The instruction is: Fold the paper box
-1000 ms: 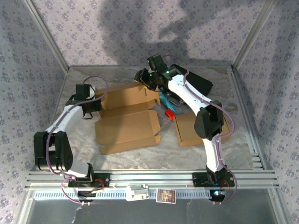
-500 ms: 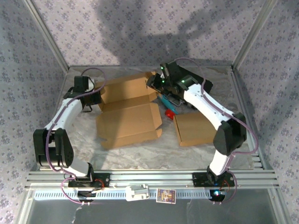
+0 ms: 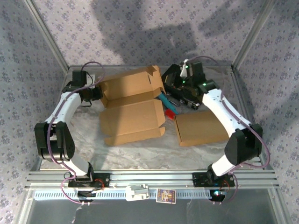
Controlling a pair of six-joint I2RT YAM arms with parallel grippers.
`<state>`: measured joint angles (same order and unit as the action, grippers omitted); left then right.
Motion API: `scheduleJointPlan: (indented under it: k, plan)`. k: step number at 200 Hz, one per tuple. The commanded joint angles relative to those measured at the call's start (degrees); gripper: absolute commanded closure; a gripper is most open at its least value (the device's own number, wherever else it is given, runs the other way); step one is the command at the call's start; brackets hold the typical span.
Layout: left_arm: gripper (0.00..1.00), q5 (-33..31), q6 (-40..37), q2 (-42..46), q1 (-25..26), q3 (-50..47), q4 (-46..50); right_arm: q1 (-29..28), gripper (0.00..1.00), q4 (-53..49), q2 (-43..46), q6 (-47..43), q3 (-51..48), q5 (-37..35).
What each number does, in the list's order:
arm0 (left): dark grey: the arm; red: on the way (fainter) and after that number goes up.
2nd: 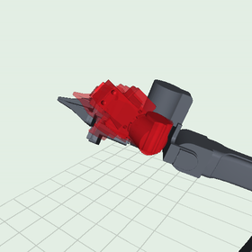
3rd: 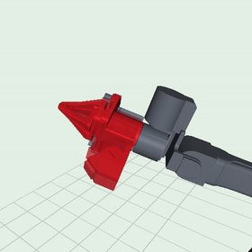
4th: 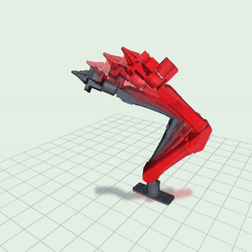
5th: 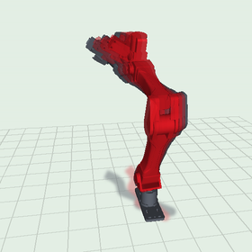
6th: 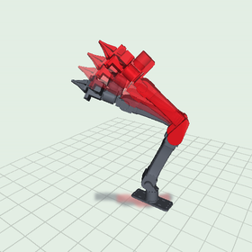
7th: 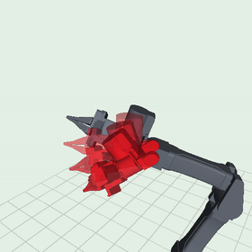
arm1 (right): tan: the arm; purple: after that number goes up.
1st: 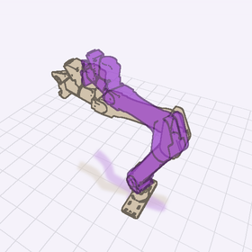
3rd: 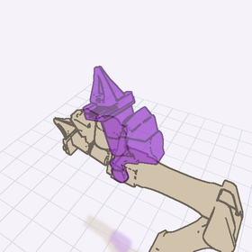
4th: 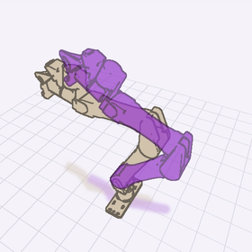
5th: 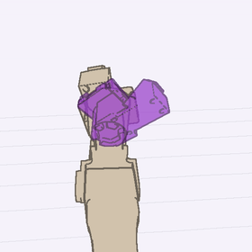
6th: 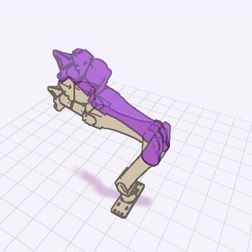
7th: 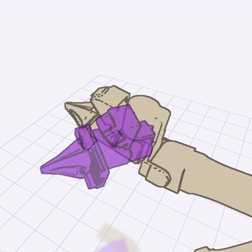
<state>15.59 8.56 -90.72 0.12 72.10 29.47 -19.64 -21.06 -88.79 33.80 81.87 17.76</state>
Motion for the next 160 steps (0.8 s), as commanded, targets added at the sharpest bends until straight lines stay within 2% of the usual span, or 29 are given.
scheduleJointPlan:
  k: [1, 35, 53, 79, 116, 160]
  plan:
    - [1.00, 10.42, -2.13, -1.69, -1.01, 3.91, 0.07, 4.83, 0.63, 7.05, 1.25, -8.23, -0.98, 14.73]
    - [1.00, 19.11, -2.92, -5.15, -2.87, 6.56, -0.84, 8.67, 0.57, 11.83, -2.29, -16.17, -0.94, 30.37]
    - [1.00, 22.49, -3.55, -6.83, -3.06, 7.62, -0.73, 8.44, 0.56, 10.62, -3.40, -21.82, 0.64, 33.45]
    - [1.00, 24.83, -3.98, -8.49, -3.02, 8.76, 0.05, 7.98, 0.54, 10.35, -3.94, -23.84, 3.44, 36.71]
    - [1.00, 25.77, -4.24, -9.62, -2.85, 10.05, 0.95, 5.25, 0.53, 5.95, -4.39, -28.68, 6.51, 36.88]
    - [1.00, 25.80, -5.02, -9.74, -2.77, 10.85, 1.90, 3.13, 0.53, 1.73, -5.06, -33.80, 8.93, 31.82]
